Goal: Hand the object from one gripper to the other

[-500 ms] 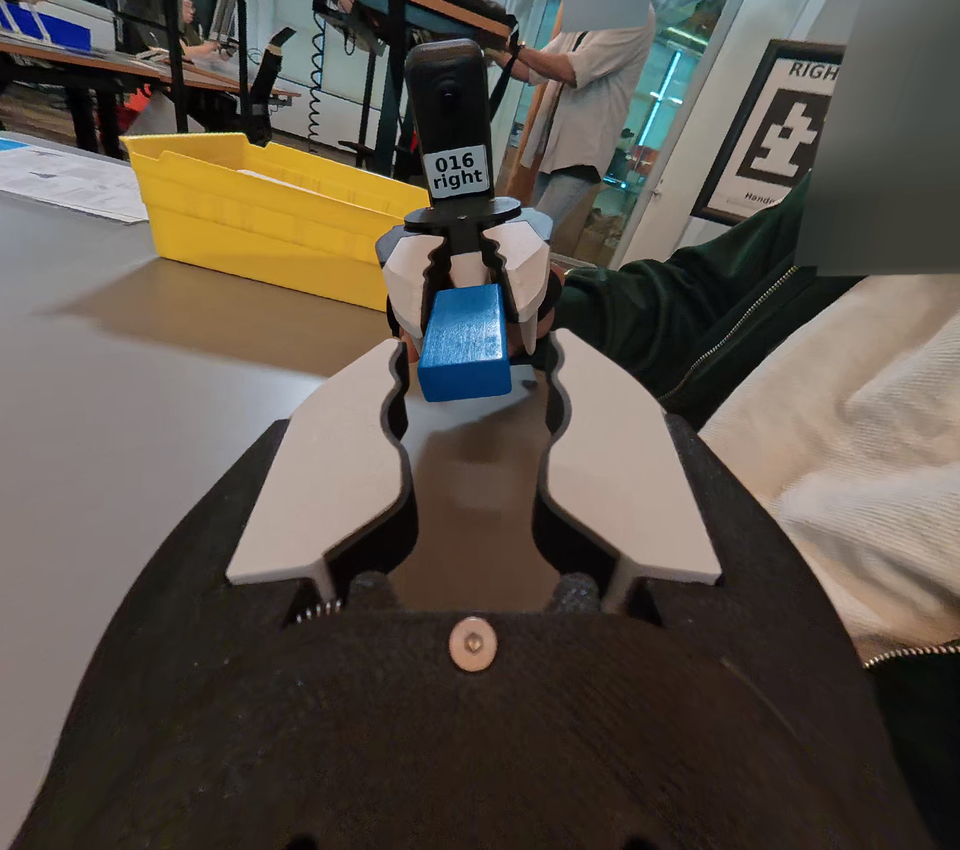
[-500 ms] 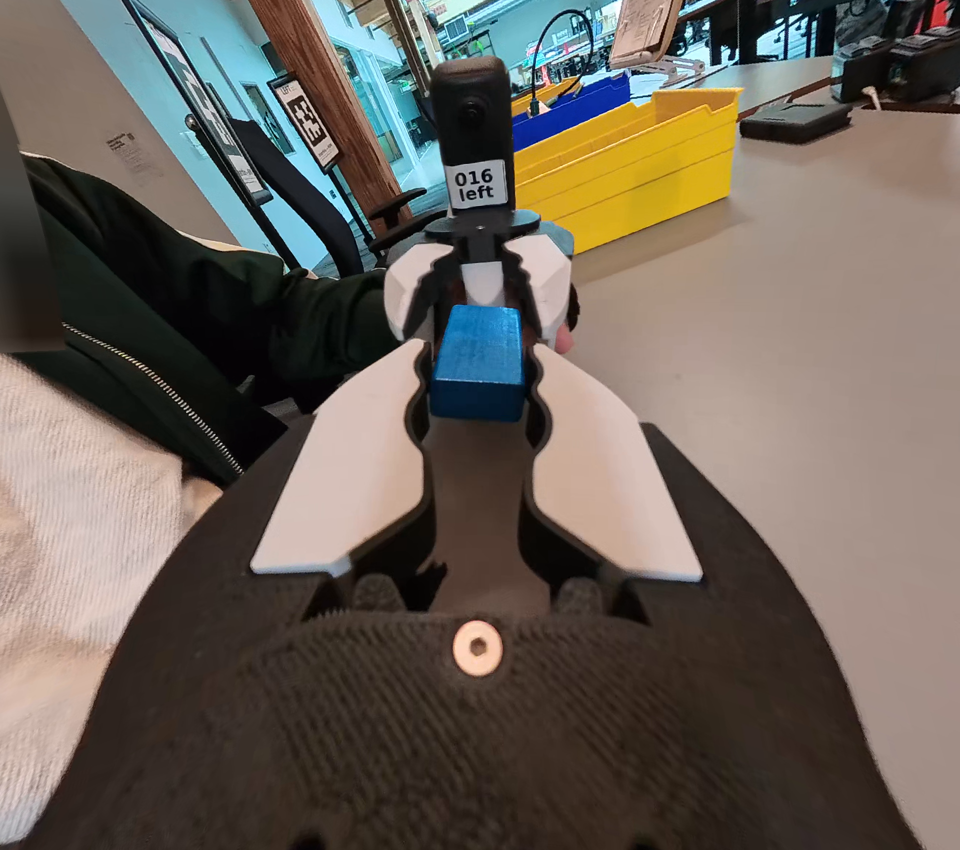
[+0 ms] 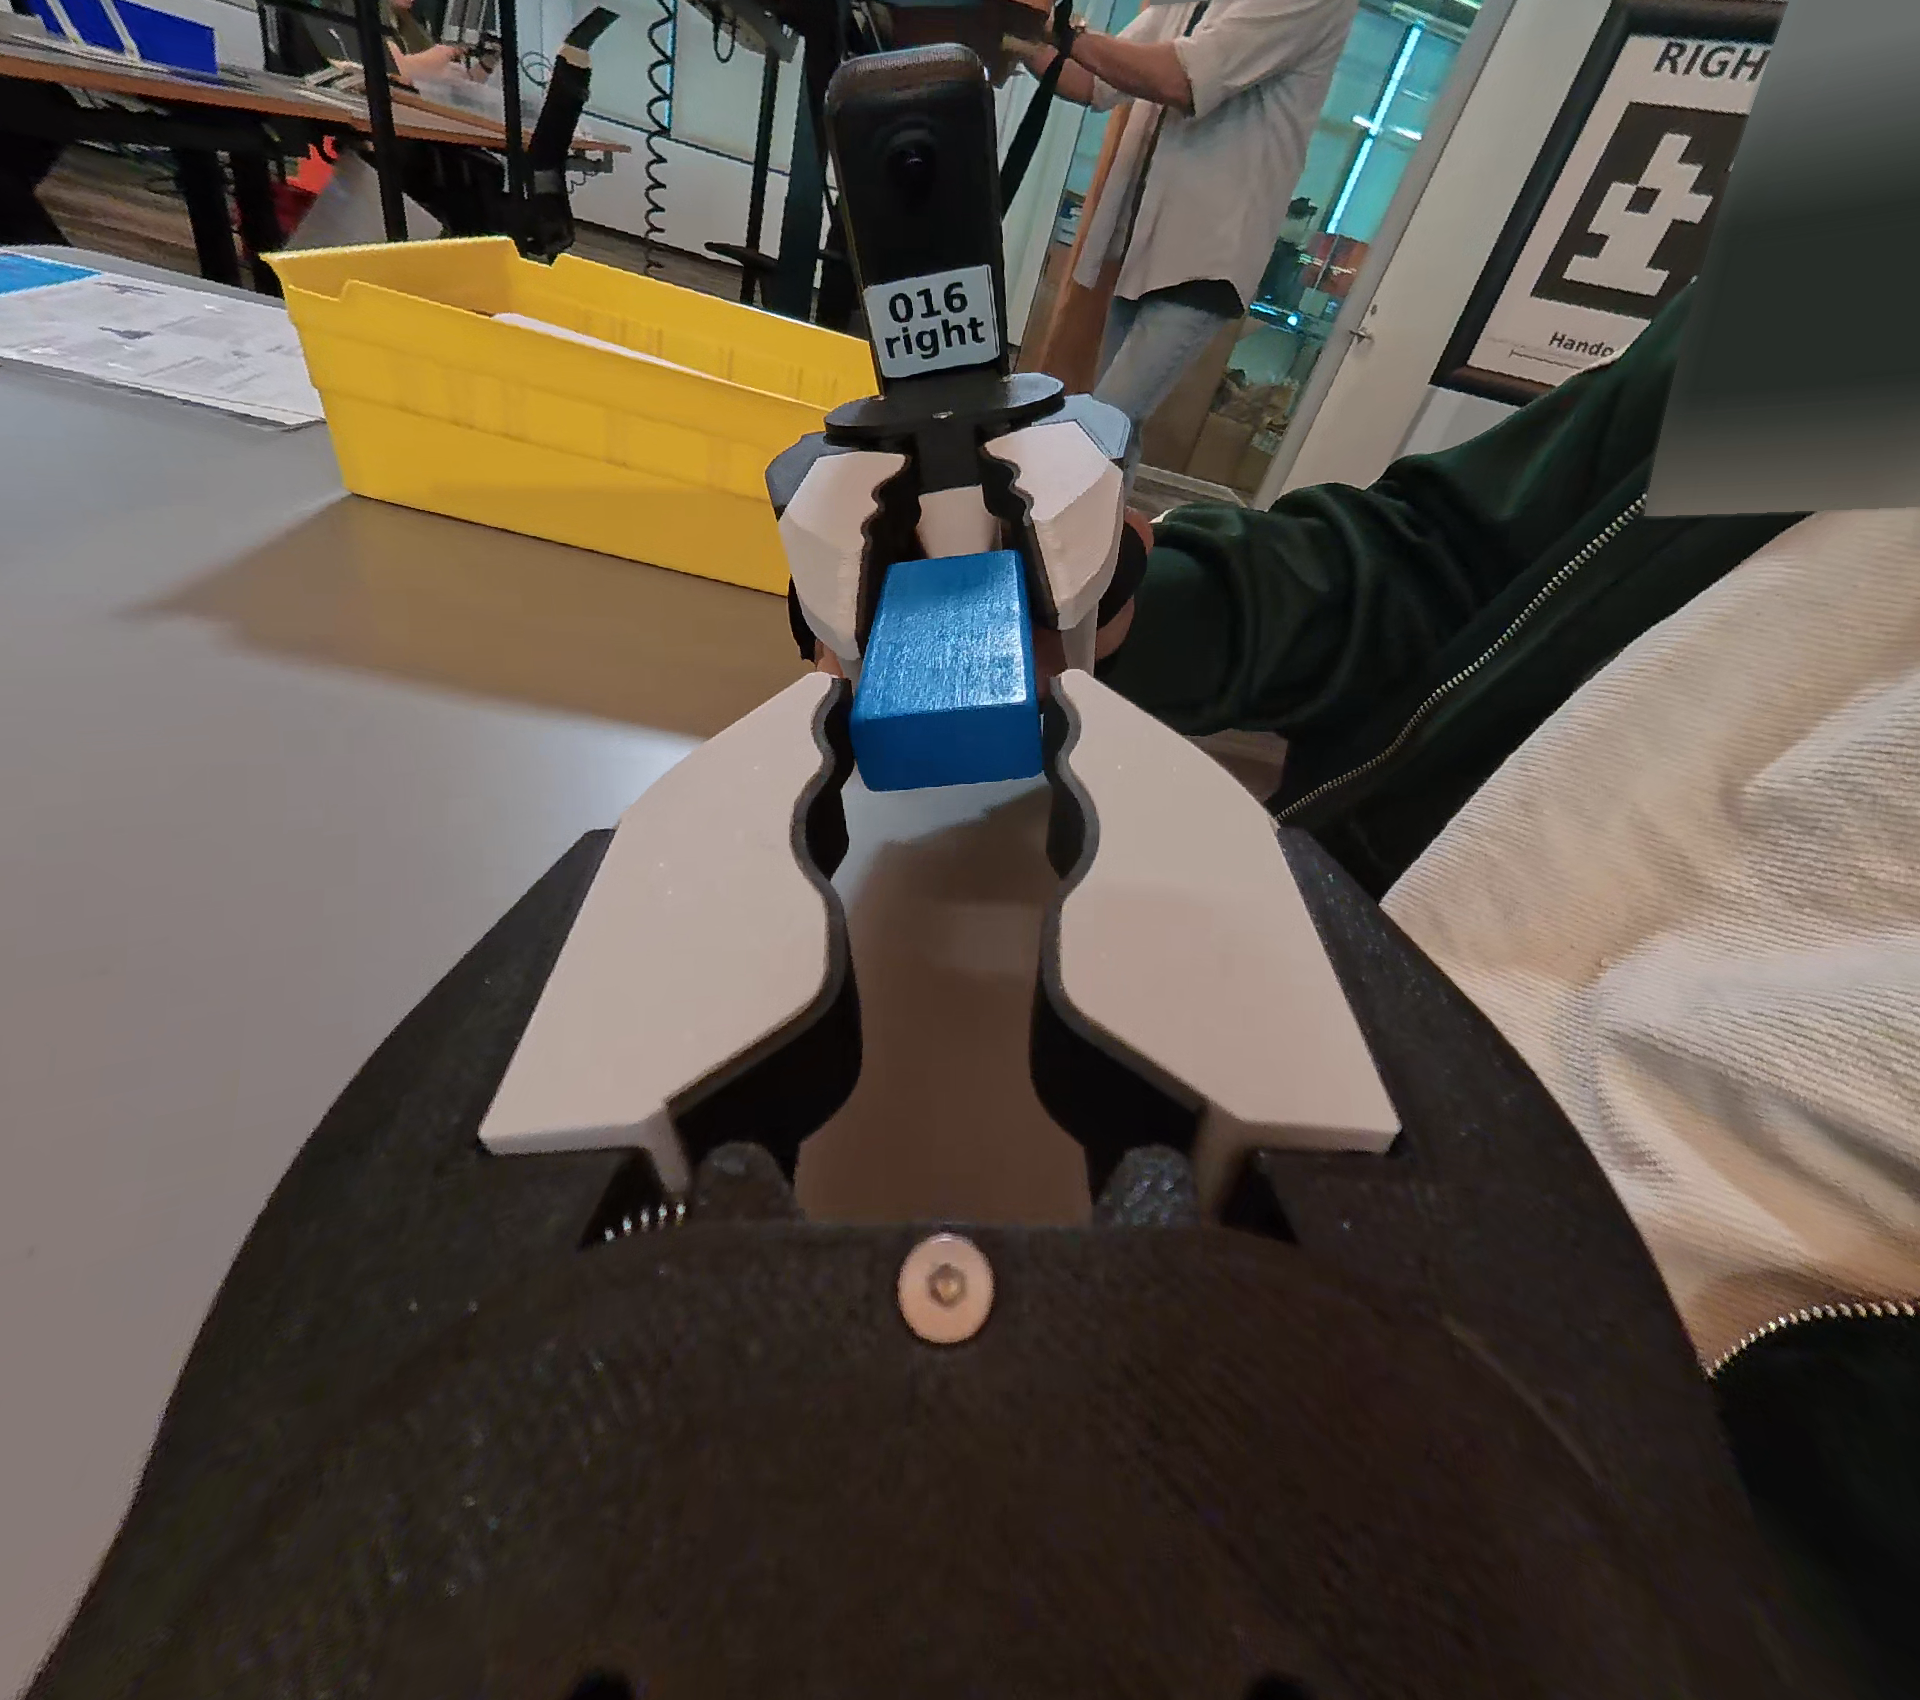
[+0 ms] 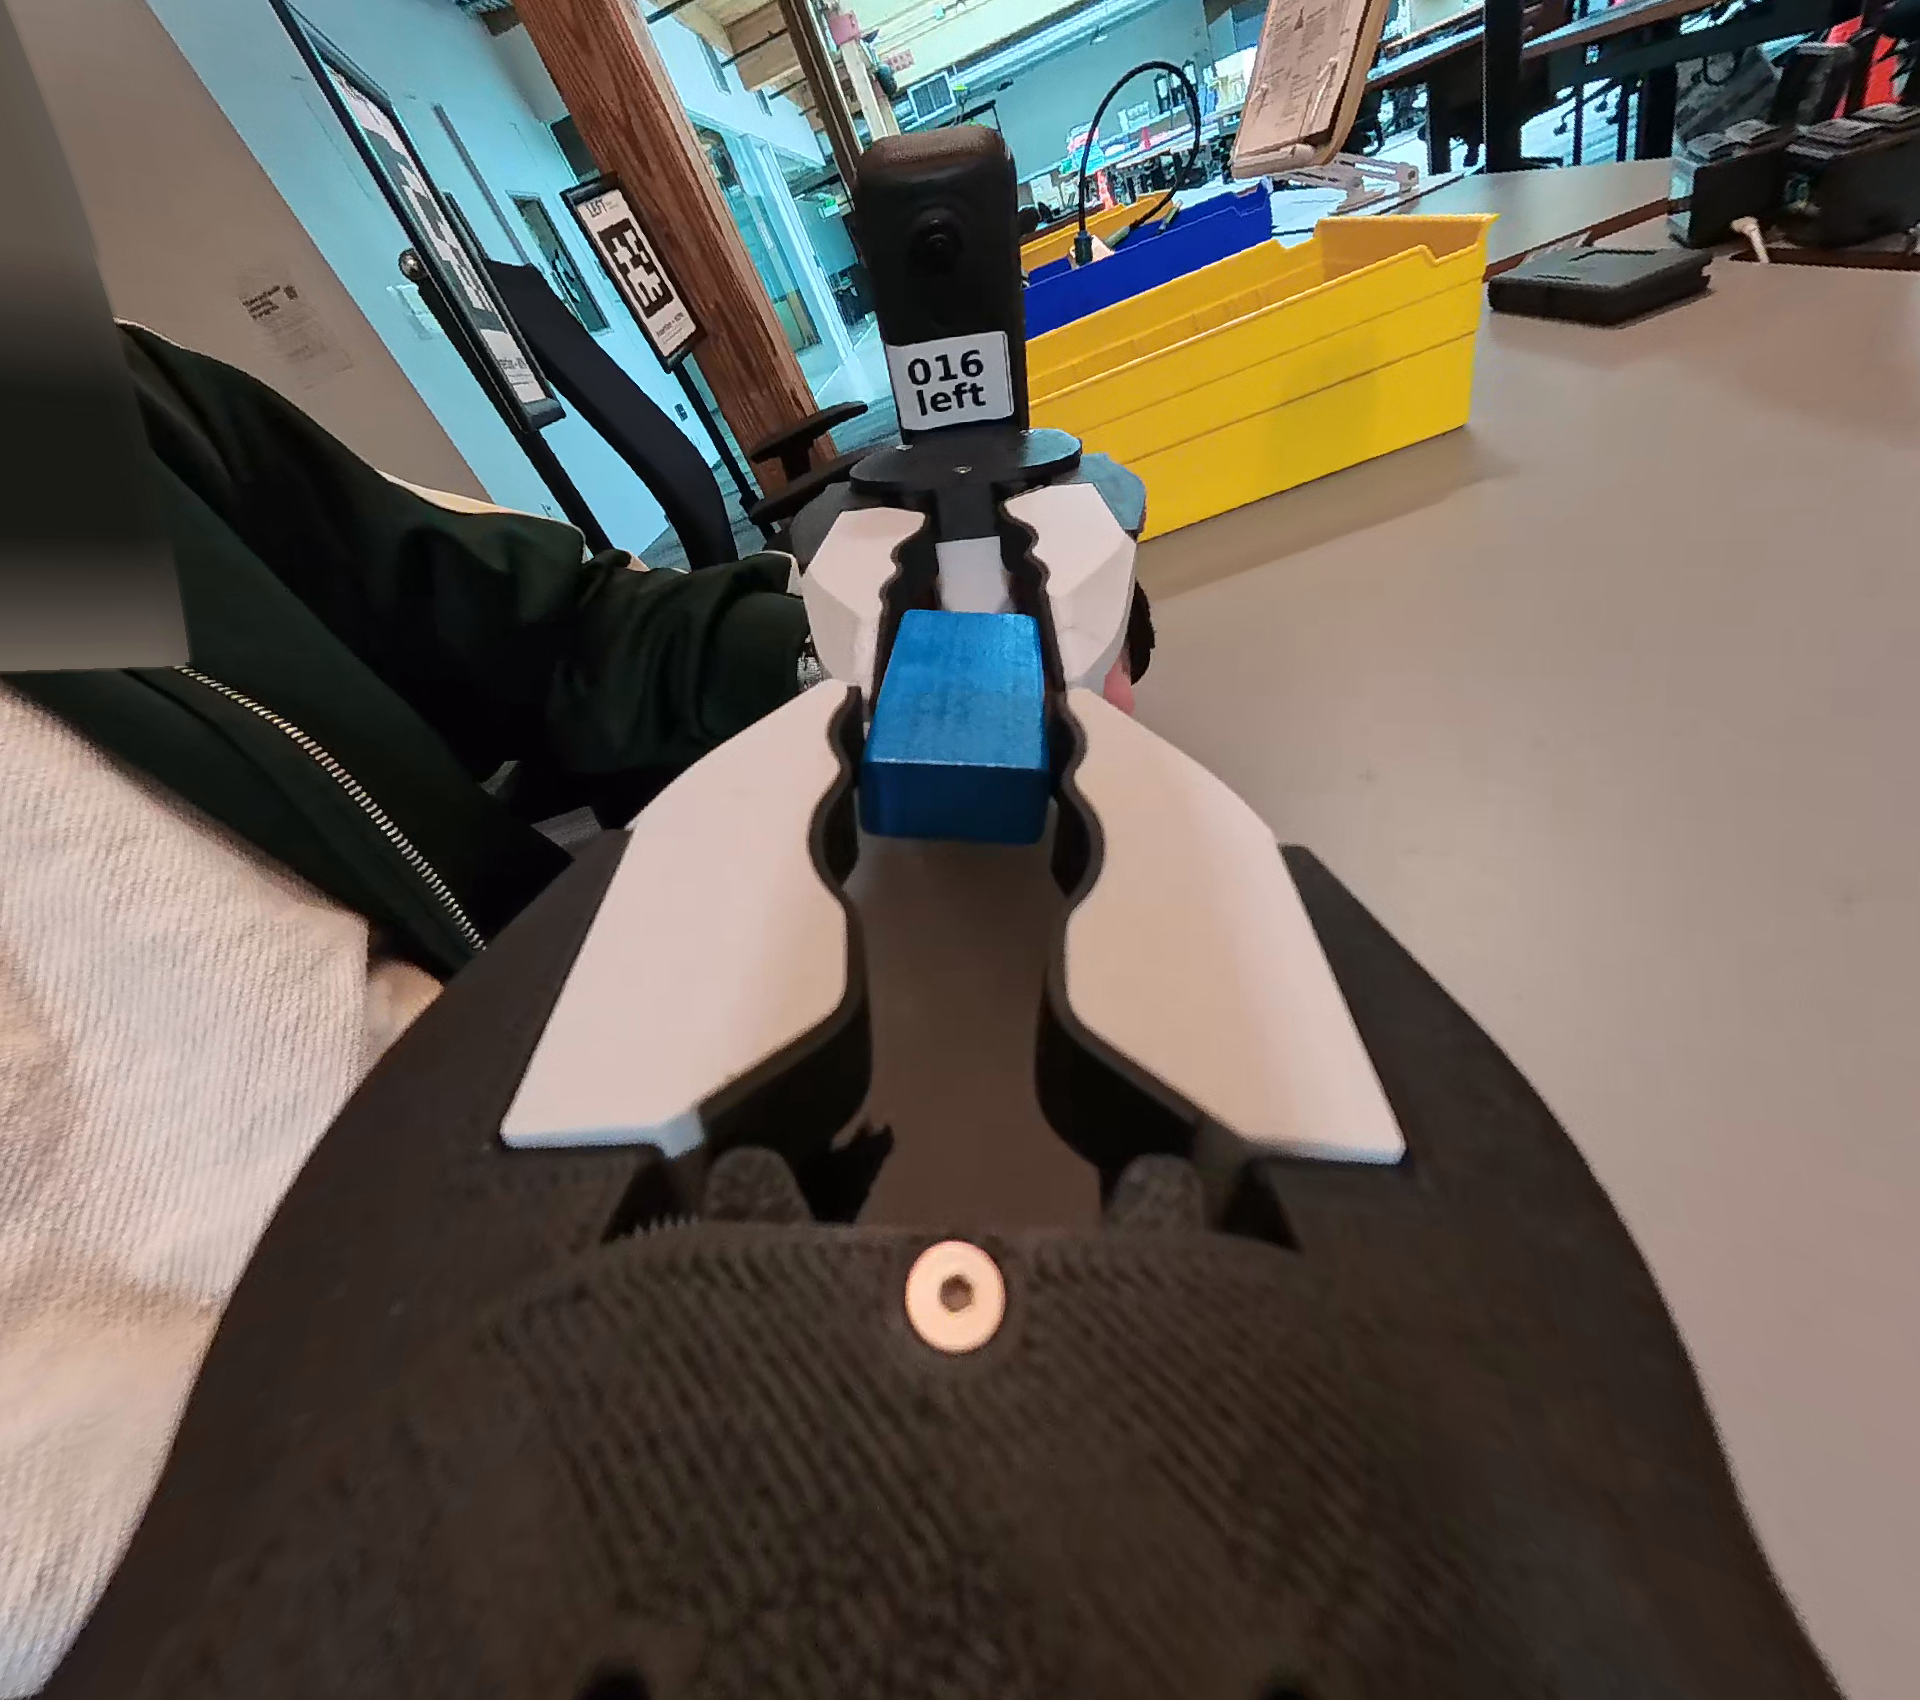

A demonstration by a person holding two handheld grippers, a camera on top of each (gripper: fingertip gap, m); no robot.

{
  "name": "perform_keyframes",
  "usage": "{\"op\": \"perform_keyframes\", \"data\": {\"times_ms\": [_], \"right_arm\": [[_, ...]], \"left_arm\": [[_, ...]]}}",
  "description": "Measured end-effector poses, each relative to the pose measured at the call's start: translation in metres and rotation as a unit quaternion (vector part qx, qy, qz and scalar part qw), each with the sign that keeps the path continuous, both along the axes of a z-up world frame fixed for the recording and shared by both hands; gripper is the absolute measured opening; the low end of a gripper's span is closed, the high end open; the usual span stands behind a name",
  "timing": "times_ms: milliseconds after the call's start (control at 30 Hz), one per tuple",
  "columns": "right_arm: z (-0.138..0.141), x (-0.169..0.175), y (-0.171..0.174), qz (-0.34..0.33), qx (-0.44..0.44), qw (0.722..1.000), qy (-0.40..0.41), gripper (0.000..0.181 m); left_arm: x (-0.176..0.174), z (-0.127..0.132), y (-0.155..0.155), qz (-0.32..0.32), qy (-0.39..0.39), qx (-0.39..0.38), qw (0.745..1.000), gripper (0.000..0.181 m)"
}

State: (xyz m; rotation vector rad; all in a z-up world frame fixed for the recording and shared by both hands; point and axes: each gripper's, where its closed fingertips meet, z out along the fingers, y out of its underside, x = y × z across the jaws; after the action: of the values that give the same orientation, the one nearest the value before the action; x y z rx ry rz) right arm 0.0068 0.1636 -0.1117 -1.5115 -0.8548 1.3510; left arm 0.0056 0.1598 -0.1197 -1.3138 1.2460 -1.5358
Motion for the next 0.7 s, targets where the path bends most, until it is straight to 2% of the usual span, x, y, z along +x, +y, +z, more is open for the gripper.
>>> {"op": "perform_keyframes", "data": {"times_ms": [267,300,333,367,433,467,533,633,700], "right_arm": [[0.003,0.000,0.001,-0.012,0.034,0.999,0.009,0.034],[0.005,0.001,0.005,-0.032,0.057,0.998,0.009,0.044],[0.009,0.003,0.012,-0.062,0.081,0.995,0.010,0.067],[0.011,0.006,0.017,-0.090,0.108,0.990,0.005,0.081],[0.007,0.011,0.023,-0.128,0.160,0.978,-0.042,0.086],[0.003,0.012,0.025,-0.138,0.188,0.970,-0.074,0.085],[-0.010,0.009,0.021,-0.123,0.230,0.955,-0.140,0.072],[-0.030,0.003,0.015,-0.099,0.253,0.936,-0.224,0.059],[-0.036,0.006,0.019,-0.118,0.290,0.908,-0.279,0.051]], "left_arm": [[-0.001,0.004,0.001,0.006,-0.003,-0.008,1.000,0.035],[-0.001,0.004,0.003,0.011,-0.002,-0.007,1.000,0.035],[-0.001,0.002,0.006,0.019,0.003,-0.004,1.000,0.035],[-0.002,0.000,0.009,0.028,0.011,-0.001,1.000,0.035],[-0.001,-0.006,0.016,0.048,0.033,0.005,0.998,0.035],[-0.001,-0.010,0.019,0.058,0.047,0.006,0.997,0.035],[-0.001,-0.018,0.024,0.073,0.075,0.012,0.994,0.035],[0.000,-0.028,0.027,0.087,0.114,0.026,0.989,0.035],[0.000,-0.034,0.029,0.100,0.139,0.030,0.985,0.036]]}}
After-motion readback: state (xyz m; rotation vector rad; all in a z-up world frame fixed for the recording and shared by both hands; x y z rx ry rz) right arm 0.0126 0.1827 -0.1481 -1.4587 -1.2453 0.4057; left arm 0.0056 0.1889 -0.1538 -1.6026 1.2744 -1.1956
